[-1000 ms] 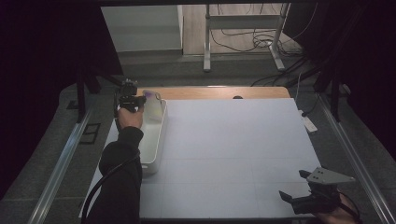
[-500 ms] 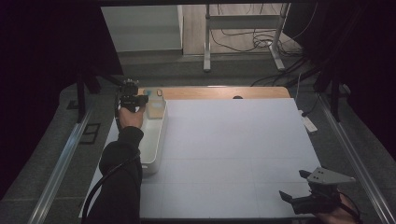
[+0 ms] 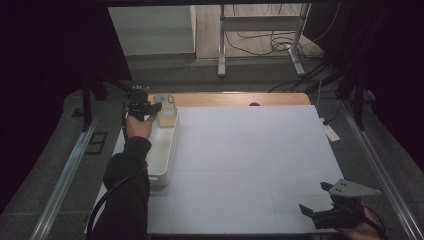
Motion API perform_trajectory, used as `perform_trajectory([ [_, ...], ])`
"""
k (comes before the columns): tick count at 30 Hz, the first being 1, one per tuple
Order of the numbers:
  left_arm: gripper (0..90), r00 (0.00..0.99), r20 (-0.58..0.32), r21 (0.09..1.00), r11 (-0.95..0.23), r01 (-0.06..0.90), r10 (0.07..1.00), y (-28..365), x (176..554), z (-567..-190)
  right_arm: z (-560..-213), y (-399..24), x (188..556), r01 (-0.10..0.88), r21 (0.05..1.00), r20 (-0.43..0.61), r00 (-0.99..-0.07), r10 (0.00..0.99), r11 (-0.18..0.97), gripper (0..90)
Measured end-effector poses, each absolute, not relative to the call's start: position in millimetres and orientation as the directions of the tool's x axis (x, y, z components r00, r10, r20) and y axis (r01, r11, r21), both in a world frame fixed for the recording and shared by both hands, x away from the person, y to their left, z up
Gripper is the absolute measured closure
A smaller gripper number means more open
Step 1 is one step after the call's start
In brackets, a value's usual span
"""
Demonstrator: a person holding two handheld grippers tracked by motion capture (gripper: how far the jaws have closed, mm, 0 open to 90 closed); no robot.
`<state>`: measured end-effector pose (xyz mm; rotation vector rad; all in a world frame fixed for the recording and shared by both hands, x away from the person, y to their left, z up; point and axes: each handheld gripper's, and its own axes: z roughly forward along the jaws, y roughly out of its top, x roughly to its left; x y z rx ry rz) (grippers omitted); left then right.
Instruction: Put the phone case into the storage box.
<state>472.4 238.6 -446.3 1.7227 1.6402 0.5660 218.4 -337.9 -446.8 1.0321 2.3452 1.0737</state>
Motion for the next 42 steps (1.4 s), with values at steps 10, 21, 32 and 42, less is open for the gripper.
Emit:
perform_trajectory([
  [10,39.6,0.135,-0.153,0.734,0.021,0.679,0.979,239.8,469.6,-446.1,-446.8,-337.9,218.6,0.471,0.763,-0.02,-0.668,0.744,0.443,0.0],
  [21,27.9,0.193,-0.161,0.736,-0.012,0.677,0.968,241.2,465.1,-444.5,-446.9,-338.1,218.7,0.473,0.764,-0.016,-0.665,0.747,0.438,0.0],
  [32,16.5,0.242,-0.187,0.74,-0.026,0.672,0.952,244.9,458.8,-445.0,-447.0,-337.9,219.1,0.48,0.762,-0.018,-0.656,0.755,0.435,0.0],
  [42,9.6,0.294,-0.199,0.734,-0.056,0.677,0.935,242.8,452.2,-444.0,-447.1,-337.7,219.3,0.486,0.759,-0.023,-0.644,0.764,0.433,0.0],
])
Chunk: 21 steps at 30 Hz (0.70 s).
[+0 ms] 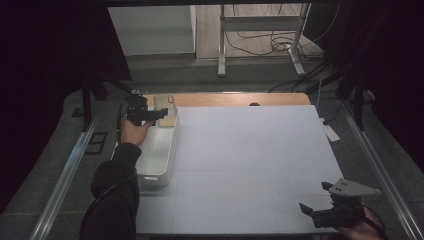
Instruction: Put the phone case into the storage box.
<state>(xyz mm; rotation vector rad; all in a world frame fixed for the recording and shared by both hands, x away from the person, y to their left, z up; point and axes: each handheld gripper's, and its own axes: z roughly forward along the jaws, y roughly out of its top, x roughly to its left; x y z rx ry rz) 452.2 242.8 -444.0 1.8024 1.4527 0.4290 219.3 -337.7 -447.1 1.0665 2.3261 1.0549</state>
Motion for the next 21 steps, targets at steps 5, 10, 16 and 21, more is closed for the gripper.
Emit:
perform_trajectory([
  [5,8.7,0.314,-0.183,0.739,-0.08,0.668,0.932,243.7,448.5,-442.2,-447.7,-336.4,220.2,0.501,0.749,-0.037,-0.622,0.782,0.434,0.0],
  [10,8.4,0.324,-0.188,0.741,-0.083,0.666,0.927,243.7,443.4,-439.2,-448.1,-335.6,220.9,0.512,0.741,-0.046,-0.607,0.793,0.434,0.0],
  [16,7.5,0.334,-0.176,0.739,-0.1,0.666,0.926,244.1,438.5,-438.1,-448.4,-336.5,222.5,0.531,0.735,-0.045,-0.581,0.812,0.421,0.0],
  [21,6.6,0.357,-0.17,0.739,-0.121,0.663,0.919,242.9,433.5,-436.8,-449.1,-335.4,223.2,0.541,0.729,-0.051,-0.569,0.821,0.42,0.0],
])
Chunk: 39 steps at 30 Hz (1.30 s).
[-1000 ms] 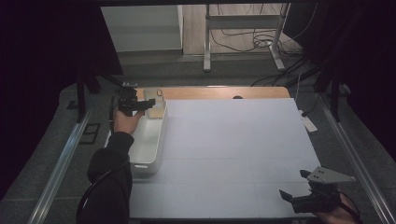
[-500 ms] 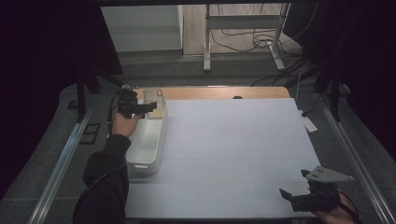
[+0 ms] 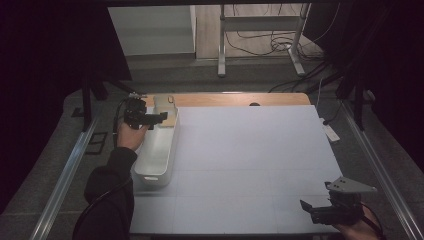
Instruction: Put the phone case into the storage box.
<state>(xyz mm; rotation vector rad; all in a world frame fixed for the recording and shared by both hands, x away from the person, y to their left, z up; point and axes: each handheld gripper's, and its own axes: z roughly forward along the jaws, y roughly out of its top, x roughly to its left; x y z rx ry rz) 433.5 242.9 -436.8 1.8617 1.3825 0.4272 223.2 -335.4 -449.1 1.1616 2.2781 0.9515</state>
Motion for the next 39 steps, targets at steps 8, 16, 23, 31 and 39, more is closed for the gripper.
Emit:
perform_trajectory([
  [8,4.1,0.414,-0.151,0.748,-0.17,0.642,0.898,236.3,425.3,-435.4,-449.3,-333.8,223.0,0.542,0.72,-0.061,-0.573,0.817,0.434,0.0],
  [16,1.2,0.447,-0.146,0.755,-0.192,0.627,0.883,231.3,416.0,-433.4,-449.6,-333.6,223.6,0.544,0.716,-0.061,-0.576,0.815,0.438,0.0],
  [23,0.7,0.463,-0.144,0.764,-0.199,0.614,0.875,230.7,407.6,-432.2,-449.7,-333.7,223.9,0.546,0.715,-0.057,-0.576,0.815,0.436,0.0],
  [31,0.6,0.474,-0.124,0.776,-0.212,0.594,0.872,229.4,397.3,-432.2,-449.7,-333.7,223.8,0.547,0.715,-0.056,-0.576,0.815,0.436,0.0],
  [39,0.6,0.496,-0.101,0.791,-0.233,0.566,0.863,225.7,386.3,-427.5,-449.5,-334.0,223.7,0.549,0.716,-0.052,-0.574,0.817,0.431,0.0],
])
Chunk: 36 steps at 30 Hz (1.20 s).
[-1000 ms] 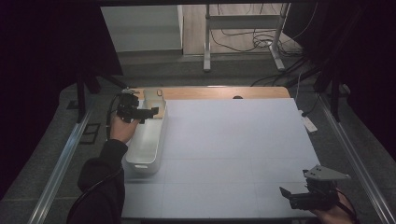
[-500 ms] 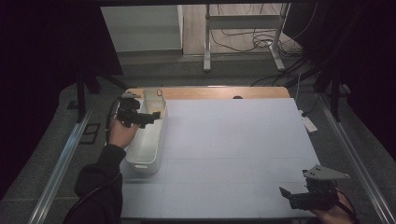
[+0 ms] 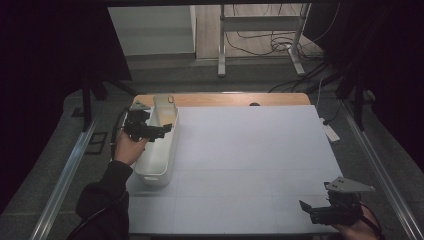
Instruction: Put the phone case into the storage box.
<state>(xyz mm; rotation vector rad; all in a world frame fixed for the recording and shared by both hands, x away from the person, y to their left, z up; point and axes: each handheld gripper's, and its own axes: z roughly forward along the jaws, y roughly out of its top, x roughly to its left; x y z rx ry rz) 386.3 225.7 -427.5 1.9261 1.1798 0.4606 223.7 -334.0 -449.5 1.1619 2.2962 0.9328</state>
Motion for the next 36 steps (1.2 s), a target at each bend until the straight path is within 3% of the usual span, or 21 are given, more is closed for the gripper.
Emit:
perform_trajectory([
  [22,0.2,0.518,-0.157,0.799,-0.201,0.567,0.841,225.2,359.3,-428.3,-449.3,-333.3,222.9,0.543,0.717,-0.059,-0.578,0.814,0.438,0.0],
  [36,0.5,0.533,-0.138,0.806,-0.218,0.551,0.835,220.3,339.1,-433.6,-449.3,-332.9,222.6,0.541,0.717,-0.06,-0.58,0.813,0.439,0.0],
])
